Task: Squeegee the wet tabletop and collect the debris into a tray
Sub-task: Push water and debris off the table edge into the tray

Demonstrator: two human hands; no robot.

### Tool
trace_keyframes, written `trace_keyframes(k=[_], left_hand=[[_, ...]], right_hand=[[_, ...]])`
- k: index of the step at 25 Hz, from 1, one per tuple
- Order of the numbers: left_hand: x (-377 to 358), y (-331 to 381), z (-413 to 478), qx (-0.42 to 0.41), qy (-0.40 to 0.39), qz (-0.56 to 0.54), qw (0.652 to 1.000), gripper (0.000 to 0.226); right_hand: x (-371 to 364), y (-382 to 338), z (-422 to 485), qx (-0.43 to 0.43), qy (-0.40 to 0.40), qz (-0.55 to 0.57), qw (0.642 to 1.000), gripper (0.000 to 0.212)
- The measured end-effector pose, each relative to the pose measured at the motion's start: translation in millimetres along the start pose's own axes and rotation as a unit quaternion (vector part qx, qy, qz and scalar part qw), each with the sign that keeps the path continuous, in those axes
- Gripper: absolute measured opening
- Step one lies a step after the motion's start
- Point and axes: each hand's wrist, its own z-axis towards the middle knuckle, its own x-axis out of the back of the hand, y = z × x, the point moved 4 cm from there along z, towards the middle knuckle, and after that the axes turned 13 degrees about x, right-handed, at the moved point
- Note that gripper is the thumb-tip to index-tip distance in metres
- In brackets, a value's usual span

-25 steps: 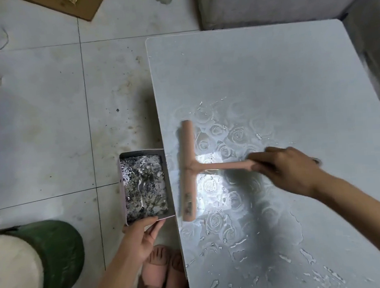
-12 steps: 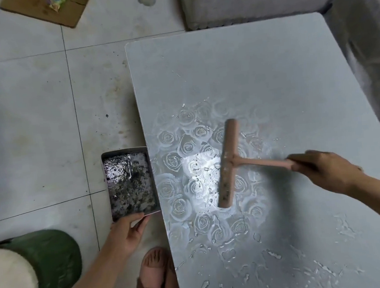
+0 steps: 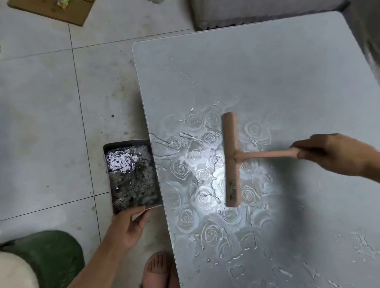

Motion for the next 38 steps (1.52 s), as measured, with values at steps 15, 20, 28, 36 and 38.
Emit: trace_keyframes(k=[15, 20, 28, 36, 38], left_hand=[[-13.2, 9.6, 4.2, -0.022, -0.005, -0.025, 0.999, 0.053], [-12.9, 9.7, 2.7, 0.019, -0.008, -0.023, 1.0, 0.025], [-13.1, 8.5, 0.2, 0.001, 0.004, -0.031, 1.0, 0.025], [-12.4, 10.3, 0.1, 0.001, -0.002, -0.03, 1.0, 0.029], [-11.3, 10.8, 1.4, -0.002, 0.009, -0.024, 1.0, 0.027]], right_hand=[[-35.4, -96.7, 62.0, 0.09, 0.059, -0.033, 0.994, 0.026], [0.7, -86.0, 50.7, 0.088, 0.076, -0.039, 0.992, 0.038], [-27.1, -139.0, 102.6, 0.126, 0.043, -0.077, 0.988, 0.028], [1.3, -132.8, 93.3, 0.106, 0.057, -0.154, 0.981, 0.032], [-10.8, -146.5, 108.1, 0.129, 0.058, -0.138, 0.98, 0.033]])
